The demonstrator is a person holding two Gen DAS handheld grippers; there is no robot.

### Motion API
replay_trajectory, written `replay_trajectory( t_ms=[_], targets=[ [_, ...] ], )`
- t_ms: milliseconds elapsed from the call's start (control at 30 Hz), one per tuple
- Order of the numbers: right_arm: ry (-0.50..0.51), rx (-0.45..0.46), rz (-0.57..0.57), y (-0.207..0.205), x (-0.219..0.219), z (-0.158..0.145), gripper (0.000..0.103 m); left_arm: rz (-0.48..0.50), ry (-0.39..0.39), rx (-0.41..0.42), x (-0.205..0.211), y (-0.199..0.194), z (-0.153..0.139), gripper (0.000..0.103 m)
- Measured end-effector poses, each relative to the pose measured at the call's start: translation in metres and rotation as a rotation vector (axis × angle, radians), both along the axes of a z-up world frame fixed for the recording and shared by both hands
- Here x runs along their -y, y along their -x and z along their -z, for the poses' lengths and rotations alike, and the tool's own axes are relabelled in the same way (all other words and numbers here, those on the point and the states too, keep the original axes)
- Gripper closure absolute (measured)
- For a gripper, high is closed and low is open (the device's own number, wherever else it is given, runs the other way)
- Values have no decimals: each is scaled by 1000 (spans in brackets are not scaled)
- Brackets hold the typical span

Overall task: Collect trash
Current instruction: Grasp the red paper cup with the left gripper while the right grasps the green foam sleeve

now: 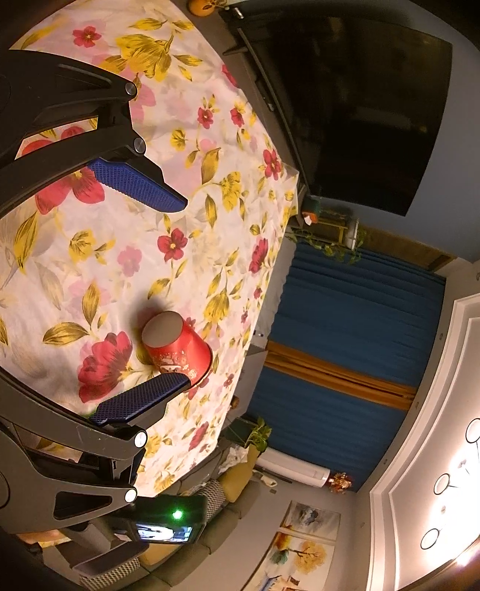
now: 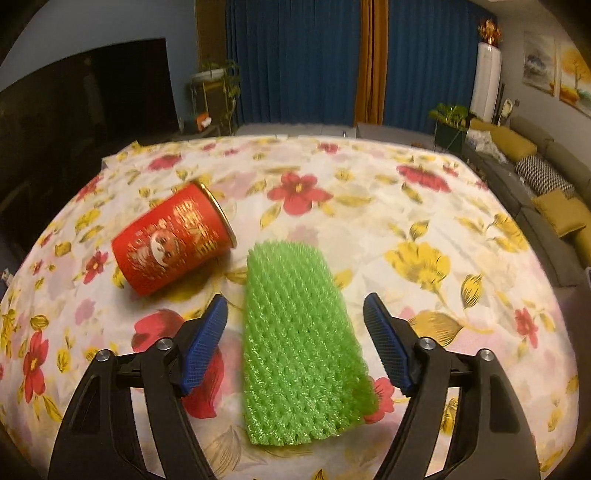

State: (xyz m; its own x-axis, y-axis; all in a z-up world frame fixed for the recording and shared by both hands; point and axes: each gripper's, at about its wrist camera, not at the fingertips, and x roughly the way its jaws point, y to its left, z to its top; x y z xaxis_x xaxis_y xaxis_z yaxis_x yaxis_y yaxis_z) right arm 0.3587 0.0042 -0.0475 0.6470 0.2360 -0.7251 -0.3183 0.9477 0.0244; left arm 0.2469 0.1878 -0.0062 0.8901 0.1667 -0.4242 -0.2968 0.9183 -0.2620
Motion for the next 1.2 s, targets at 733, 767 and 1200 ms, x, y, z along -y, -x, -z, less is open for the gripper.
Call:
replay_trajectory(
  t_ms=[733,767,1200],
  targets=[
    [-125,30,48,10,34,-9,88,98,-34,-82,11,-32,4,16],
    [-139,40,58,11,40,-12,88,110,-47,-84,12,-38,2,16],
    [-277,126,67,26,71,-55,88,289,-112,-203,24,-117,31,16]
  ],
)
